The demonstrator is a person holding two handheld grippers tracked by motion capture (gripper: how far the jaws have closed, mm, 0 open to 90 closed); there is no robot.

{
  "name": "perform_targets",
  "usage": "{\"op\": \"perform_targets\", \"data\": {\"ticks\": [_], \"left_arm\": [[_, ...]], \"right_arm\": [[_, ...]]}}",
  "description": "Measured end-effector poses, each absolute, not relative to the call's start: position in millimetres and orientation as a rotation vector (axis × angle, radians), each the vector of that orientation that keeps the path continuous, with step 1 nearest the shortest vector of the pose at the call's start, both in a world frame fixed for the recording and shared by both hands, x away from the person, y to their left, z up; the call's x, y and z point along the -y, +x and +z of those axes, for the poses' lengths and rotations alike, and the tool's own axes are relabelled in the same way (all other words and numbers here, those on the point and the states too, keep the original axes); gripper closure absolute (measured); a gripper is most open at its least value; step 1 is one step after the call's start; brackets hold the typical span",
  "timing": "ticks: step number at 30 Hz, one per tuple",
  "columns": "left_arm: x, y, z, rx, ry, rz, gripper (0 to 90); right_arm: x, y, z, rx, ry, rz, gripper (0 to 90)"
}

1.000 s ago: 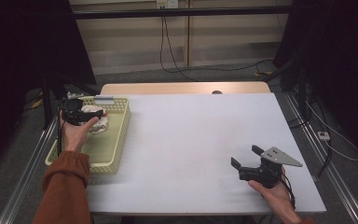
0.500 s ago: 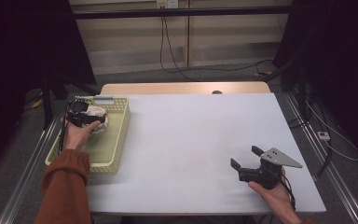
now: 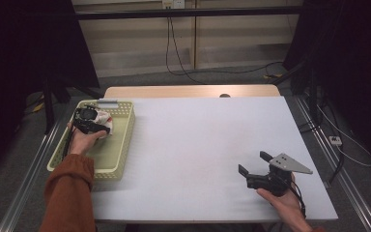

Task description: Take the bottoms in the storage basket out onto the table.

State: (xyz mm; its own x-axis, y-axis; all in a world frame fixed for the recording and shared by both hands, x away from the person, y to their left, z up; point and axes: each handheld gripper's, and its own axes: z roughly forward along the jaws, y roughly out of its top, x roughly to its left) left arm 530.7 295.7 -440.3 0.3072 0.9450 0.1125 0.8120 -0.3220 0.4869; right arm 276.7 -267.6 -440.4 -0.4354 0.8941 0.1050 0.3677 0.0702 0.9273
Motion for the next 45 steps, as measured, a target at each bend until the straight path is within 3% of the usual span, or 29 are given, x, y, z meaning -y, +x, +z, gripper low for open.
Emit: {"op": "perform_targets", "data": {"ticks": [2, 3, 9, 11, 13, 22, 25, 45], "left_arm": [[-295.9, 530.3, -440.1, -1.584, 2.239, 0.537, 20.6], [-296.5, 530.0, -439.1, -1.583, 2.245, 0.516, 28.6], [-295.0, 528.9, -434.3, -1.598, 2.282, 0.478, 44.3], [-294.8, 528.6, -433.6, -1.608, 2.284, 0.492, 51.8], [-294.4, 527.9, -432.0, -1.611, 2.288, 0.418, 64.7], [-290.8, 524.7, -428.1, -1.620, 2.292, 0.391, 73.9], [-295.7, 522.6, -424.9, -1.654, 2.223, 0.435, 76.1], [-301.0, 507.7, -396.9, -1.525, 2.033, 0.540, 76.4]], "right_arm": [[267.6, 276.7, -440.3, -1.847, 1.251, 1.357, 4.8], [267.5, 276.6, -440.3, -1.845, 1.253, 1.359, 4.8], [267.3, 276.6, -440.2, -1.849, 1.250, 1.356, 4.8], [267.7, 276.5, -440.3, -1.849, 1.247, 1.352, 4.9], [267.8, 276.4, -440.2, -1.848, 1.248, 1.353, 4.9], [267.9, 276.6, -440.3, -1.845, 1.251, 1.351, 4.9], [268.4, 276.6, -440.2, -1.844, 1.254, 1.354, 4.9], [268.0, 276.8, -440.4, -1.848, 1.252, 1.354, 5.0]]}}
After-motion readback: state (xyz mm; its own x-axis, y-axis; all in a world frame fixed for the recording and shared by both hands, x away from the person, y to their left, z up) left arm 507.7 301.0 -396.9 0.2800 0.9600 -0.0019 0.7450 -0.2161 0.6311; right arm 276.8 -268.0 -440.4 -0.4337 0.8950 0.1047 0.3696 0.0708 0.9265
